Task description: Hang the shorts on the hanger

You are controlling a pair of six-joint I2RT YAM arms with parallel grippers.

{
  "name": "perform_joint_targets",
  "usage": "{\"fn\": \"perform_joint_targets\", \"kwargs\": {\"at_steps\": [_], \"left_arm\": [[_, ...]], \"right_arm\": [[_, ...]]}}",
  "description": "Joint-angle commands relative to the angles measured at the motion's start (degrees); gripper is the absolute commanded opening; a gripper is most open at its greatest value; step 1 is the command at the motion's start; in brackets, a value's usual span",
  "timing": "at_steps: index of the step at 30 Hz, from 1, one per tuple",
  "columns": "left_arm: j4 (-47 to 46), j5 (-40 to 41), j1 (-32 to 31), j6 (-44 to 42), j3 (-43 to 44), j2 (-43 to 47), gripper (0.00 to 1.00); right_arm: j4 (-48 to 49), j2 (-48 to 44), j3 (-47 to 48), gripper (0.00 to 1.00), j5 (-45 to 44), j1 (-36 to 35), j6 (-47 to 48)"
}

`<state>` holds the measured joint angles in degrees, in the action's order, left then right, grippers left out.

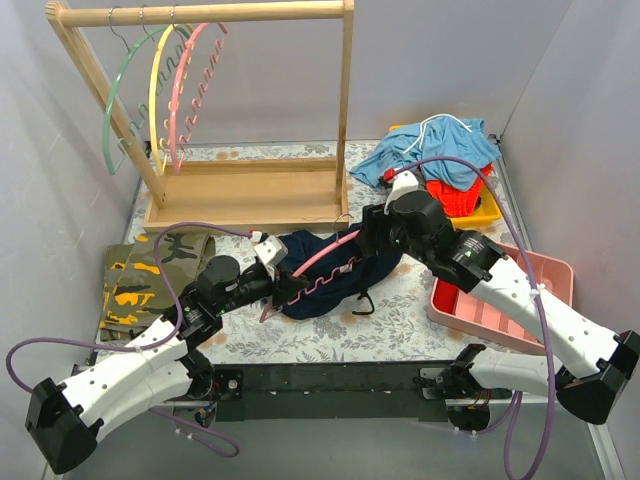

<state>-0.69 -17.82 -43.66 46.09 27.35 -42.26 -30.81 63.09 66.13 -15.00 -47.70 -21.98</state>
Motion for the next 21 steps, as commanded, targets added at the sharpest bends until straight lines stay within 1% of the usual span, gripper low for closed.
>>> {"fn": "perform_joint_targets", "kwargs": {"at_steps": [1, 3, 4, 7, 9, 10, 12, 13, 16, 19, 21], "left_arm": [[-7.13, 0.95, -0.64, -0.29, 0.77, 0.52, 0.00], [-6.70, 0.86, -0.81, -0.47, 0.95, 0.25, 0.00], [-6.61, 0.77, -1.07, -0.91, 1.03, 0.16, 0.00], [-6.43, 1.65, -1.60, -1.87, 0.95, -0.10, 0.00], [-6.34, 2.18, -2.13, -2.40, 1.21, -0.37, 0.00], [-6.34, 2.79, -2.57, -2.58, 1.38, -0.63, 0.00], [-6.34, 3.58, -3.10, -3.98, 2.26, -1.33, 0.00], [-6.26, 4.89, -3.62, -4.59, 2.53, -1.59, 0.00], [-5.64, 6.31, -5.38, -6.97, 4.02, -2.91, 0.00], [-5.29, 7.10, -5.73, -7.85, 4.37, -3.97, 0.00], [-5.73, 7.36, -5.74, -7.33, 4.11, -3.97, 0.00]], "right_arm": [[-4.23, -0.43, 5.58, 0.68, -4.74, 1.55, -2.28], [-5.05, -1.12, 4.55, 0.71, -5.56, 4.36, -5.08], [-3.83, -1.48, 3.58, 0.72, -0.86, 9.51, -5.62], [-2.77, -2.27, 1.28, 0.70, 11.10, 20.06, -9.30], [-2.94, -1.66, 1.20, 0.74, 12.89, 22.47, -11.24], [-2.77, -1.39, 0.94, 0.77, 14.64, 24.04, -12.90], [-2.59, -0.51, 0.49, 0.80, 18.77, 25.90, -15.71], [-2.16, -0.16, -0.38, 0.80, 21.74, 27.30, -17.90], [-2.41, 1.42, -0.91, 0.80, 25.98, 29.85, -19.76], [-1.98, 1.69, -1.70, 0.79, 28.09, 30.21, -21.88], [-2.15, 0.81, -2.23, 0.77, 27.40, 30.21, -21.97]]}}
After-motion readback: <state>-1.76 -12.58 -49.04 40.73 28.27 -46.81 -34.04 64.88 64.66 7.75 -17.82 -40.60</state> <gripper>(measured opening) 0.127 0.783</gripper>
